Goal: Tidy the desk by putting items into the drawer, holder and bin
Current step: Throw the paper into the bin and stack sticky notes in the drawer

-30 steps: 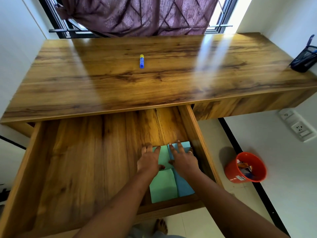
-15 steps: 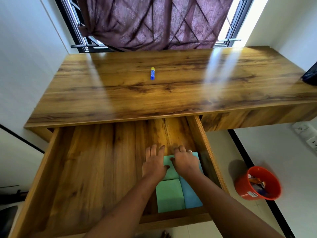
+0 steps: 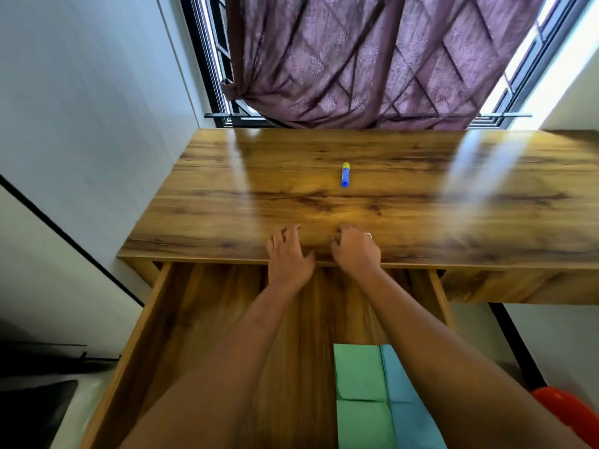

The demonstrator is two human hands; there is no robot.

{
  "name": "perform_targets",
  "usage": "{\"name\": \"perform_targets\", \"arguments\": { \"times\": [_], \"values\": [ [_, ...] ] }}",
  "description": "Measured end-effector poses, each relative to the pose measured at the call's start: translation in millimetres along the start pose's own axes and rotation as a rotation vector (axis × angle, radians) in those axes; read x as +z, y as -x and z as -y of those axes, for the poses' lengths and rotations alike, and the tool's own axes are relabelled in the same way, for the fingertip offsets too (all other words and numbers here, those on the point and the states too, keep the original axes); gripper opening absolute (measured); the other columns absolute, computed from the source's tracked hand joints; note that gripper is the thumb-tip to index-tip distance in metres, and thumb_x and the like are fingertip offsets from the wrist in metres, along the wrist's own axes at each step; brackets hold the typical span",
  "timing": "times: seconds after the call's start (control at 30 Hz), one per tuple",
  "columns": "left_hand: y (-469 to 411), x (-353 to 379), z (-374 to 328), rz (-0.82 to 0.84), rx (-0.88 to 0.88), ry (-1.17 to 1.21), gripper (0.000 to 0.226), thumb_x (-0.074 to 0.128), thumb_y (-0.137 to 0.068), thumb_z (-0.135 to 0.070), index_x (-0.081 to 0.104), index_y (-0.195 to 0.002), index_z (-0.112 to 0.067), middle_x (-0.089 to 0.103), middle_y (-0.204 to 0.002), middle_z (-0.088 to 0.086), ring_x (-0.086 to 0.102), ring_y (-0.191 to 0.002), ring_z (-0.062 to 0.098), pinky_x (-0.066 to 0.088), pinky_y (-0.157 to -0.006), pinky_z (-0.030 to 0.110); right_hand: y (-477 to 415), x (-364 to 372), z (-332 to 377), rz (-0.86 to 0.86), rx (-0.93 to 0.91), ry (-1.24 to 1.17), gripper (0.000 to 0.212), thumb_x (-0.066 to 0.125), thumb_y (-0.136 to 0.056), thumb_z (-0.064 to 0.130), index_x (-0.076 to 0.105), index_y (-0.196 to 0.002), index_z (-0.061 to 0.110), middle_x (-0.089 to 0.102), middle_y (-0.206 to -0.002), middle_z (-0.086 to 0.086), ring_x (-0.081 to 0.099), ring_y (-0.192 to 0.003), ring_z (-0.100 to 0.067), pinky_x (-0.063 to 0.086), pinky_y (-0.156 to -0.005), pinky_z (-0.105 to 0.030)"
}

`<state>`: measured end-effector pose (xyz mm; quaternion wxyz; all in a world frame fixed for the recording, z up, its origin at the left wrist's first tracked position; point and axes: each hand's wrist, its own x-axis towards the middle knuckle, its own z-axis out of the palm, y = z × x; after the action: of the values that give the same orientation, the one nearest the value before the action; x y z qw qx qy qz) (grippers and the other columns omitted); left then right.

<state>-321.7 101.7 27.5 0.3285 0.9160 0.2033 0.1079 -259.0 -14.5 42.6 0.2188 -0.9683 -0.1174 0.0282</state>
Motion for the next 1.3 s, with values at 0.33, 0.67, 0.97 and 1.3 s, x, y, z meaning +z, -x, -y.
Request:
{"name": "perform_targets", "arguments": {
  "times": [0.33,0.67,0.97,1.3],
  "values": [
    [-112.5,12.9,0.4,0.047,0.022,0.023,0.051,0.063,-0.085,-0.025,0.041,-0.132,-0.027,0.034,-0.138,0.002,0.027,-0.129,0.023,0.03,-0.096,0.03,-123.8,5.8,4.6,0.058,0.159,0.007,0.056,0.055,-0.093,0.025,0.032,-0.143,0.016,0.039,-0.139,-0.012,0.042,-0.124,-0.034,0.046,-0.089,-0.043],
    [-146.1,27.4,12.7,0.132,0.052,0.073,0.04,0.062,-0.088,-0.027,0.049,-0.126,-0.024,0.036,-0.134,0.001,0.031,-0.125,0.021,0.031,-0.098,0.031,-190.3,14.0,-3.5,0.134,0.192,0.142,0.069,0.054,-0.09,0.051,0.02,-0.149,0.035,0.027,-0.148,-0.008,0.037,-0.128,-0.038,0.045,-0.088,-0.043],
    [-130.2,27.0,15.1,0.127,-0.028,0.16,0.038,0.061,-0.089,-0.021,0.051,-0.125,-0.026,0.043,-0.132,-0.001,0.035,-0.127,0.018,0.026,-0.089,0.022,-165.0,31.8,-13.1,-0.114,0.128,0.039,0.04,0.048,-0.097,0.032,0.048,-0.136,0.027,0.049,-0.132,-0.008,0.045,-0.12,-0.033,0.047,-0.08,-0.04],
    [-51.9,26.4,13.8,0.146,-0.188,0.469,0.02,0.055,-0.094,-0.023,0.063,-0.11,-0.014,0.066,-0.109,0.005,0.06,-0.101,0.018,0.042,-0.082,0.026,-13.3,38.1,9.7,-0.332,-0.031,-0.405,0.032,0.05,-0.096,0.018,0.062,-0.126,0.018,0.071,-0.104,-0.01,0.064,-0.091,-0.022,0.044,-0.079,-0.025]
  ]
}}
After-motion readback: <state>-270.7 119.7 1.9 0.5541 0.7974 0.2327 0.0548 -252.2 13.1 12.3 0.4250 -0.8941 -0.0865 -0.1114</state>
